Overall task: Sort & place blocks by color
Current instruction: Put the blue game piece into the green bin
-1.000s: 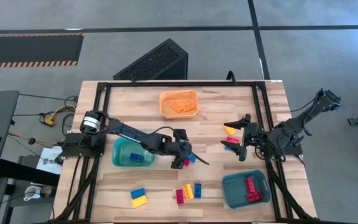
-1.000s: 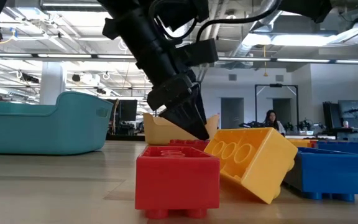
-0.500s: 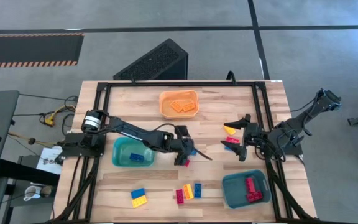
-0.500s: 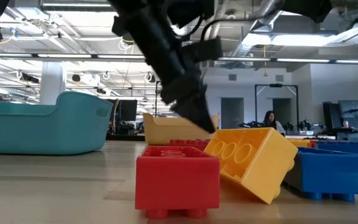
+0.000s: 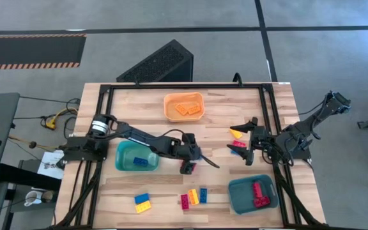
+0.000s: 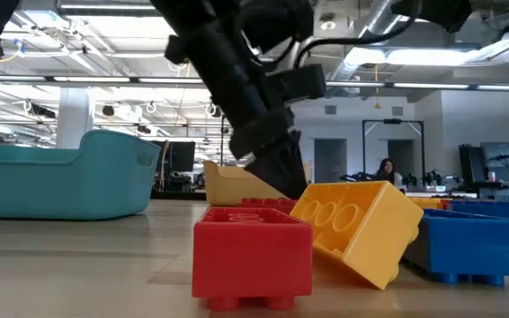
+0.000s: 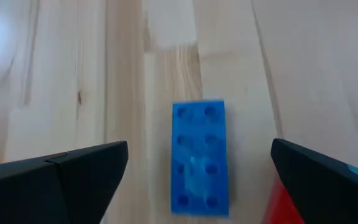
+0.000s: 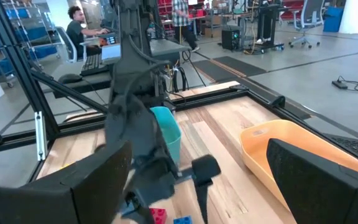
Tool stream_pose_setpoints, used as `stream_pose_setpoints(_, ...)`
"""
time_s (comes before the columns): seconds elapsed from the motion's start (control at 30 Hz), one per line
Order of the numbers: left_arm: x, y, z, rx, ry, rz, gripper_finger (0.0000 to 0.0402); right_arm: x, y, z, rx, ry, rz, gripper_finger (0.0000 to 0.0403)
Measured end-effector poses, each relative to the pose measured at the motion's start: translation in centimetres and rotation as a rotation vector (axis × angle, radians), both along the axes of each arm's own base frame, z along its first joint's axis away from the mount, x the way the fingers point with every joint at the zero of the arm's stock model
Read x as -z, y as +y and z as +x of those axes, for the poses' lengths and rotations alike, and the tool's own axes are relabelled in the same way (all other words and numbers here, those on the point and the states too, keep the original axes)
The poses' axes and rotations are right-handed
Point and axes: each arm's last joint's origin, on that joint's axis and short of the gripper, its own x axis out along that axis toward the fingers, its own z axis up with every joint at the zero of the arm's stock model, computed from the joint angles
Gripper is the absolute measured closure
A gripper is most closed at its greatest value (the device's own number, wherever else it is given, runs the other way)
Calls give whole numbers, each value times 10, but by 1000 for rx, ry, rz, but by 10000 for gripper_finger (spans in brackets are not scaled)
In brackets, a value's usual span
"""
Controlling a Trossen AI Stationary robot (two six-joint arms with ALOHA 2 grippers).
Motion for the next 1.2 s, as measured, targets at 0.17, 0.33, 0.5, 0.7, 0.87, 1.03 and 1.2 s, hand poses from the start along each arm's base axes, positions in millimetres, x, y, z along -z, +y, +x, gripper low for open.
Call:
stream_pose_setpoints(0.17,16,6,7,-28,-4,-54,13,0,0,0,0,-1,0,8)
stream_pose_setpoints(0.33,18,12,7,-48,8,-78,52,0,0,0,0,0,0,8)
stream_pose_setpoints(0.5,19,13,6,-46,18,-83,152,0,0,0,0,0,0,8)
stream_pose_setpoints(0.7,9,15,1,-70,20,-59,303,0,0,0,0,0,0,8)
stream_pose_setpoints(0.87,-37,16,-4,-86,-97,-81,301,0,0,0,0,1,-1,8)
stream_pose_setpoints(1.03,-84,8,-30,-104,-114,-43,301,1,0,0,-1,6,-4,8)
stream_pose_setpoints(1.2,-125,-7,-65,-151,-126,33,301,1,0,0,-1,8,-5,8)
